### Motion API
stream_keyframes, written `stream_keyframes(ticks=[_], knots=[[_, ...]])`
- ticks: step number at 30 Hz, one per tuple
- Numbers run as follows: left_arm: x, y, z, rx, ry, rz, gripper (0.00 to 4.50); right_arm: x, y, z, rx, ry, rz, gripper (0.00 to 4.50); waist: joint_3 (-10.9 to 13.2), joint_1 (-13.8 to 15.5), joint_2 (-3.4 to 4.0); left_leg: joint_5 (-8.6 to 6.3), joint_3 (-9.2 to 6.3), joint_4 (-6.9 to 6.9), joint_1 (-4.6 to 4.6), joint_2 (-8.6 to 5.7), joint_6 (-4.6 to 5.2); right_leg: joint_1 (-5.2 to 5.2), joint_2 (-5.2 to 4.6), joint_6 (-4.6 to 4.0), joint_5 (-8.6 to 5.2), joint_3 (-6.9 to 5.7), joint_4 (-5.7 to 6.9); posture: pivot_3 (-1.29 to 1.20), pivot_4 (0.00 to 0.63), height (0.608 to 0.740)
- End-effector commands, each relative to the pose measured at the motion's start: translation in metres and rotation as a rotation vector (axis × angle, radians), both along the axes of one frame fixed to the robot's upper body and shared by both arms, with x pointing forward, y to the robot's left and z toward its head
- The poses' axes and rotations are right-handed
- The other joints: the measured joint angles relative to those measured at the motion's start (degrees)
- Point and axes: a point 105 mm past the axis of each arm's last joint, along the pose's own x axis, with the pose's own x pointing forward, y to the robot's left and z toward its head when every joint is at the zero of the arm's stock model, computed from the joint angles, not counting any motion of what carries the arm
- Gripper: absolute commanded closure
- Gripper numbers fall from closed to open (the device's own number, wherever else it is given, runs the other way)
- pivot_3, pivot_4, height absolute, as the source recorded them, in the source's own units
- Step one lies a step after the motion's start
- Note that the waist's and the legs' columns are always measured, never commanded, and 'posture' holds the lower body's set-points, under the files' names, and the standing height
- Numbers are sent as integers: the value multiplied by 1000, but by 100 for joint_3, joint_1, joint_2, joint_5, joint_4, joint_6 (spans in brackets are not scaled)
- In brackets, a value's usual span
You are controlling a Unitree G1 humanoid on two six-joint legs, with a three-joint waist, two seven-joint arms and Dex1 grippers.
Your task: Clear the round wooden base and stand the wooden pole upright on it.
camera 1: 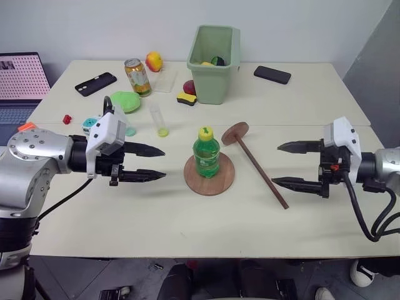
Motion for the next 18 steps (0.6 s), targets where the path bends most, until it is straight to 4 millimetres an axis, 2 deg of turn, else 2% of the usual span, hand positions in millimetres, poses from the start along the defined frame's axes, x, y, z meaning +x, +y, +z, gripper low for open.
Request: stream_keyframes(ticks=[1, 18], knots=[[-5, 5, 14, -3, -29, -8, 1801, -3, 7, 10, 6, -46, 37, 33, 0, -1, 0, 0, 0, 0, 0, 0, 0, 0, 0, 0, 0, 0, 0, 0, 150, 740], [1, 13, 23, -22, -58, -4, 1801, 1, 12, 13, 21, -63, 45, 33, 0, 0, 0, 0, -1, 0, 0, 0, 0, -1, 0, 0, 0, -2, 0, 0, 150, 740]])
